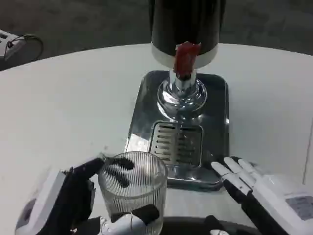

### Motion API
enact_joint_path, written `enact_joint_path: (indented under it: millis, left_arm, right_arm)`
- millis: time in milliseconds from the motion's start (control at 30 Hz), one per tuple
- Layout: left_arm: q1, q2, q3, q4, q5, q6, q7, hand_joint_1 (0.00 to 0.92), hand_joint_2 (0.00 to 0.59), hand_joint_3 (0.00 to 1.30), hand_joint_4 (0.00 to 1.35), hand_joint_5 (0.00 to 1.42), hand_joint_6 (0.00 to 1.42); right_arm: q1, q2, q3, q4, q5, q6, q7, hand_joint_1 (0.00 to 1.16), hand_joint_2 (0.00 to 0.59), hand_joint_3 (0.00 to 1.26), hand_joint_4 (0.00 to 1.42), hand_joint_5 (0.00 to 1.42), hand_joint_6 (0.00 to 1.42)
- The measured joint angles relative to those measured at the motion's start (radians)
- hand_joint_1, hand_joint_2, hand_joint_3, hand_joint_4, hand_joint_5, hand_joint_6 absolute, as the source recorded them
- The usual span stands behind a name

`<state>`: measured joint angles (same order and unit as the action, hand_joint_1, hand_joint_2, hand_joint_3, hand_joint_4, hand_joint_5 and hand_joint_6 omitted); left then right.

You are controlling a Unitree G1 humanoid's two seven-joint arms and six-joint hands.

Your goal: Grasp the cup under the faucet to collect the drink, then remove the cup.

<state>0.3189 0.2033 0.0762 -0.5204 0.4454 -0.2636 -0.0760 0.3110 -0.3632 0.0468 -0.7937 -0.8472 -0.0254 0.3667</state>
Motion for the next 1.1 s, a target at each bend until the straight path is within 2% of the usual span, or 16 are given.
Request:
enact_joint_path:
  millis: [400,533,767,1100]
  left_arm:
    - [0.019,0.000,0.006,0.000,-0.001,0.000,0.001,0.458,0.192,1.08,1.24,1.42,1.42]
    - [0.000,0.003,0.011,0.012,-0.001,0.000,0.002,0.458,0.192,1.08,1.24,1.42,1.42]
    - [-0.113,0.004,0.007,0.077,0.007,0.021,0.024,0.458,0.192,1.08,1.24,1.42,1.42]
    - [-0.305,0.004,-0.027,0.255,0.060,0.053,0.072,0.459,0.193,1.08,1.24,1.42,1.42]
  right_arm:
    - [0.004,0.000,-0.002,-0.002,0.001,0.000,0.000,0.32,0.469,0.07,0.00,0.00,0.02]
    - [0.010,-0.001,-0.015,-0.009,0.006,0.000,0.000,0.32,0.469,0.07,0.00,0.00,0.02]
    - [0.026,-0.001,-0.039,-0.040,0.012,0.002,0.007,0.32,0.469,0.07,0.00,0.00,0.04]
    - [0.087,-0.011,-0.128,-0.045,0.073,0.002,0.011,0.32,0.469,0.08,0.00,0.00,0.06]
